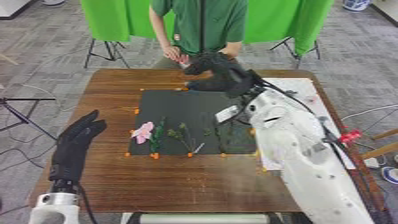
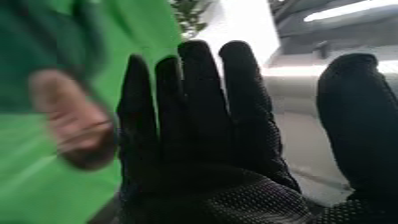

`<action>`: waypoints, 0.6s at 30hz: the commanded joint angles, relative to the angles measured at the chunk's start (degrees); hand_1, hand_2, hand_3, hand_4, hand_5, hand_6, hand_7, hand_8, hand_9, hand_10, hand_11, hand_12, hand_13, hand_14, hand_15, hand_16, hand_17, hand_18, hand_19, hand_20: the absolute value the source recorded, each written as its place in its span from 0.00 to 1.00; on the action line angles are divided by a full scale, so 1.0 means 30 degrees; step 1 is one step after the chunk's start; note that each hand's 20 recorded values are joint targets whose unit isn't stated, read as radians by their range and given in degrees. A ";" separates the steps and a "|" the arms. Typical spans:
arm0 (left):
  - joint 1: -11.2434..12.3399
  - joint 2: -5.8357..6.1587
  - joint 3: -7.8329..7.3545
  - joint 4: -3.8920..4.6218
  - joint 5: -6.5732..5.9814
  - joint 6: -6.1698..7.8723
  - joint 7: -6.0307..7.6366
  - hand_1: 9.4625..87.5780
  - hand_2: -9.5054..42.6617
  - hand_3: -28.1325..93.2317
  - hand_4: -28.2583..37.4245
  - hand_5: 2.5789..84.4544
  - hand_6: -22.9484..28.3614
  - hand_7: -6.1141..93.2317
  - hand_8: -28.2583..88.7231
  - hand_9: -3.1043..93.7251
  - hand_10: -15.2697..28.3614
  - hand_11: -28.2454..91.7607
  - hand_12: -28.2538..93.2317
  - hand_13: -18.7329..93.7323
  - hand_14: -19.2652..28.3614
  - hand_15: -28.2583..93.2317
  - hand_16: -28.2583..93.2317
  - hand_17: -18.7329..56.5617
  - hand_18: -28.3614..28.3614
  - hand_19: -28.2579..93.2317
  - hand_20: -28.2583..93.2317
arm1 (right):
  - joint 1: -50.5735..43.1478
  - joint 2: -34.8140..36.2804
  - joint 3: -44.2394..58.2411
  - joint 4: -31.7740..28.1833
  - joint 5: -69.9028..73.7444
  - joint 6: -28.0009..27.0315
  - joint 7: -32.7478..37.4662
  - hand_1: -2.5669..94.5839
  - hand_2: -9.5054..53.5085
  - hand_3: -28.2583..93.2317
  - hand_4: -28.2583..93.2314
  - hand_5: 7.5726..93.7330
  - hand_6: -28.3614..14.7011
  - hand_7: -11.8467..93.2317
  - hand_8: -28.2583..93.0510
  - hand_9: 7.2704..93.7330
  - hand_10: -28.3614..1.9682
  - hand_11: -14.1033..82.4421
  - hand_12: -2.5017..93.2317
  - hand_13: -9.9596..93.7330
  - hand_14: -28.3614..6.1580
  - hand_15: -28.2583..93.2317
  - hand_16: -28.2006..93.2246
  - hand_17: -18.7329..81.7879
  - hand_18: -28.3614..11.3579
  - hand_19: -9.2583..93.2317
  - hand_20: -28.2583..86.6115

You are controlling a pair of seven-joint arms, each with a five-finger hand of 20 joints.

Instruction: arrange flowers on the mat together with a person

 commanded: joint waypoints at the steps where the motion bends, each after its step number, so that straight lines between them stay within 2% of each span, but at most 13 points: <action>1: -0.0196 -0.0206 0.0225 0.0083 0.0339 -0.0804 -0.0269 0.30 0.00 0.71 0.19 0.47 0.50 0.21 0.19 0.48 0.63 0.39 0.37 0.47 0.74 0.34 0.28 0.30 0.72 0.27 0.37 | -0.9781 -0.1577 0.6559 -0.2574 1.0567 -0.0753 -0.1884 0.26 0.15 0.83 0.09 0.52 0.63 0.23 0.16 0.52 0.43 0.21 0.15 0.47 0.36 0.33 0.38 0.40 0.36 0.23 0.51; 3: -0.0029 -0.0241 0.0246 -0.0014 0.0336 -0.0796 -0.0152 0.30 0.00 0.71 0.19 0.47 0.50 0.21 0.19 0.48 0.63 0.39 0.37 0.47 0.74 0.34 0.28 0.30 0.72 0.27 0.37 | -1.1008 -0.2317 0.7387 -0.2781 1.1404 -0.0719 -0.2102 0.25 0.15 0.83 0.09 0.51 0.62 0.23 0.16 0.50 0.42 0.21 0.15 0.46 0.36 0.32 0.38 0.39 0.36 0.22 0.50; 5: -0.0020 -0.0194 0.0277 -0.0051 0.0362 -0.0914 -0.0236 0.30 0.00 0.71 0.19 0.47 0.50 0.21 0.19 0.48 0.63 0.39 0.37 0.47 0.74 0.34 0.28 0.30 0.72 0.27 0.37 | -1.2156 -0.3181 0.7946 -0.3103 1.2566 -0.0333 -0.2344 0.25 0.16 0.83 0.09 0.50 0.62 0.22 0.16 0.50 0.42 0.21 0.15 0.45 0.36 0.32 0.38 0.38 0.36 0.21 0.50; 8: -0.0020 -0.0256 0.0341 -0.0092 0.0459 -0.0974 -0.0233 0.30 0.00 0.71 0.19 0.47 0.50 0.21 0.19 0.48 0.63 0.39 0.37 0.47 0.75 0.34 0.28 0.30 0.71 0.27 0.37 | -1.3482 -0.3875 0.7586 -0.3601 1.5199 0.1687 -0.3053 0.23 0.17 0.84 0.09 0.51 0.62 0.23 0.16 0.50 0.42 0.21 0.15 0.45 0.35 0.32 0.39 0.38 0.36 0.21 0.50; 14: 0.0055 -0.0318 0.0481 -0.0243 0.0488 -0.0983 -0.0253 0.29 0.00 0.72 0.19 0.48 0.50 0.21 0.19 0.48 0.63 0.39 0.37 0.46 0.75 0.34 0.28 0.30 0.71 0.27 0.37 | -1.4668 -0.5264 0.6416 -0.4058 1.7624 0.4201 -0.5022 0.19 0.20 0.86 0.10 0.50 0.62 0.22 0.16 0.50 0.42 0.21 0.15 0.45 0.35 0.32 0.39 0.39 0.35 0.21 0.50; 18: -0.0083 -0.0273 0.0635 -0.0244 0.0550 -0.1064 -0.0350 0.28 0.00 0.72 0.19 0.48 0.50 0.21 0.19 0.48 0.63 0.39 0.37 0.46 0.74 0.34 0.28 0.30 0.71 0.27 0.37 | -1.4906 -0.5733 0.6273 -0.3953 1.7749 0.4311 -0.5564 0.16 0.20 0.88 0.09 0.50 0.63 0.22 0.16 0.50 0.41 0.21 0.15 0.46 0.36 0.32 0.39 0.39 0.35 0.20 0.50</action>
